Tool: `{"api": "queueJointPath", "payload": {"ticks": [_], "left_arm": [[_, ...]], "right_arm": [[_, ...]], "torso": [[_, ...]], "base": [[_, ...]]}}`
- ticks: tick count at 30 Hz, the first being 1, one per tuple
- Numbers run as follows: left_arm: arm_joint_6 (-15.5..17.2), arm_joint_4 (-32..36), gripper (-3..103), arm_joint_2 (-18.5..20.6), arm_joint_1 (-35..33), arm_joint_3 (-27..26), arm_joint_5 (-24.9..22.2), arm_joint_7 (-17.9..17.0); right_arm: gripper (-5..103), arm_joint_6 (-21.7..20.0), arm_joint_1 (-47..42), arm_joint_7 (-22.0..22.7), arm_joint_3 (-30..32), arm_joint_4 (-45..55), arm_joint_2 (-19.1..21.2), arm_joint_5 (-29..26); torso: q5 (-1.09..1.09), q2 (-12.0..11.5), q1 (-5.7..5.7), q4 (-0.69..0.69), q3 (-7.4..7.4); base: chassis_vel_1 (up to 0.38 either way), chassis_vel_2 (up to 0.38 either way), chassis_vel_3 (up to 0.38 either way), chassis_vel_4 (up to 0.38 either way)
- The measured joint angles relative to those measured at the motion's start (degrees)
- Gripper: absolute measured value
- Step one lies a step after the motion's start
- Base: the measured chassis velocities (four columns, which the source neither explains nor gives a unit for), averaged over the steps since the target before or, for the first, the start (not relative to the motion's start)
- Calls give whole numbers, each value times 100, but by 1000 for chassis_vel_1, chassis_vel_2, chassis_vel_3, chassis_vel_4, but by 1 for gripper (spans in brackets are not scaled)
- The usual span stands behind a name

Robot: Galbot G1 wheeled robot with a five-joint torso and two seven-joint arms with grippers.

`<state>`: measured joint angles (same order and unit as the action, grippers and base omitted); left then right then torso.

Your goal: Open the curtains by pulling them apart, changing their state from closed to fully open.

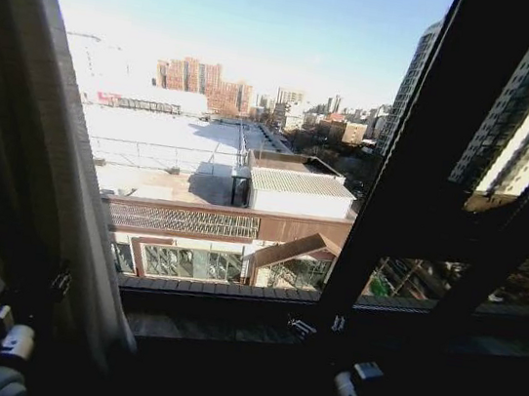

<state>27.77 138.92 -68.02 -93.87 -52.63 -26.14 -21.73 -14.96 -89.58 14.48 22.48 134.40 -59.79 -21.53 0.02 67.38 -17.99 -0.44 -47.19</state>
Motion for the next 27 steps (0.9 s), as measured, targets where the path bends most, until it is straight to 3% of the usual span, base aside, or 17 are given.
{"api": "queueJointPath", "payload": {"ticks": [1, 3, 7, 12, 17, 20, 27], "left_arm": [[-6, -20, 68, 28, 15, 36, -13, 45], [-20, -50, 68, 65, 38, 72, -34, 91], [-234, -334, 89, 339, 217, 202, -66, 127], [-249, -418, 100, 394, 264, 156, -116, -38], [-205, -598, 100, 394, 398, 325, -140, -339], [-209, -726, 100, 438, 483, 386, -146, -347], [-469, -1304, 100, 815, 741, 493, -206, 139]], "right_arm": [[100, 4, 11, 0, 0, -18, -1, -1], [100, 7, 28, 0, -2, -37, -6, -2], [100, 13, 88, 4, -29, -120, -50, -20], [100, 34, 73, 7, -35, -173, -81, -14], [100, 36, 98, 10, -90, -181, -99, -8], [100, 36, 62, 10, -109, -181, -97, 5], [100, 46, 9, 76, -57, -187, -68, 16]], "torso": [[0, 0, 0, 0, 0], [0, 0, 0, 0, 0], [-2, 0, 0, 0, 0], [-2, -1, 0, 1, 0], [-1, 0, 1, 0, 0], [-2, 0, 0, 0, 0], [-1, 0, 0, 0, 0]], "base": [[0, 0, 0, 0], [0, 0, 0, 0], [0, 0, 0, 0], [0, 0, 0, 0], [0, 0, 0, 0], [0, 0, 0, 0], [0, 0, 0, 0]]}}
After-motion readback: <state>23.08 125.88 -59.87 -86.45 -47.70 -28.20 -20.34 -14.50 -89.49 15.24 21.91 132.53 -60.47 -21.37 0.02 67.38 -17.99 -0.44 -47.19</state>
